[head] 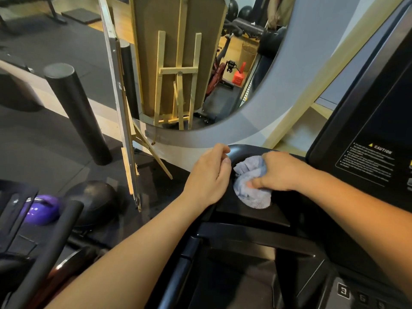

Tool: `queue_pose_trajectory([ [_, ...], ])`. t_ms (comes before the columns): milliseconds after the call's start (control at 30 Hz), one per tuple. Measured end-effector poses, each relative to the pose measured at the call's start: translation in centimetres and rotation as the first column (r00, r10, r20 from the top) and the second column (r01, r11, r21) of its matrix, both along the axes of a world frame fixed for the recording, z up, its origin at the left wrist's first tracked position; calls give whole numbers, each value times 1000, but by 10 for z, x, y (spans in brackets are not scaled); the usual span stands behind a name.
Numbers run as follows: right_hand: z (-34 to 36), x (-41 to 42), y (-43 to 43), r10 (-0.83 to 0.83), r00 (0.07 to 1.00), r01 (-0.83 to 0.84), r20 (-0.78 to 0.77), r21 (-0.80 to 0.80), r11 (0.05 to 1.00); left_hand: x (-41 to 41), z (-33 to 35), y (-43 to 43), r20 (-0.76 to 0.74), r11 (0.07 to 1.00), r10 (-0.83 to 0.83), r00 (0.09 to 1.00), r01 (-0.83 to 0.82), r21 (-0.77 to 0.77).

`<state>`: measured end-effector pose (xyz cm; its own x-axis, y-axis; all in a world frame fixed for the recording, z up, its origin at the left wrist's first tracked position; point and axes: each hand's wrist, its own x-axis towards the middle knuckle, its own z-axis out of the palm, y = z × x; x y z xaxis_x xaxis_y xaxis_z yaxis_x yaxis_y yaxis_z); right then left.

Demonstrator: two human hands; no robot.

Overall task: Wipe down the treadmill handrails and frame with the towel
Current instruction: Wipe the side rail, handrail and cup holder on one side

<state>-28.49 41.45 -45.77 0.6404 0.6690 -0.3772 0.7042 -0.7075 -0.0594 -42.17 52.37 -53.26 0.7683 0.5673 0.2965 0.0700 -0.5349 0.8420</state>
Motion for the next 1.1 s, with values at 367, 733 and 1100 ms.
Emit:
queue_pose_trajectory([
  [367, -5, 3, -4, 877, 459, -720, 144, -518, 462, 8, -1, 2, -240, 980, 10, 971, 37, 194],
  [733, -35, -6, 4, 144, 988, -152, -60, -176, 973, 16, -2, 5, -331, 982, -41, 943, 99, 161],
  [1100, 26, -17, 5, 645, 701, -566, 305, -312, 763, 16, -4, 7, -318, 988, -29, 948, 76, 134],
])
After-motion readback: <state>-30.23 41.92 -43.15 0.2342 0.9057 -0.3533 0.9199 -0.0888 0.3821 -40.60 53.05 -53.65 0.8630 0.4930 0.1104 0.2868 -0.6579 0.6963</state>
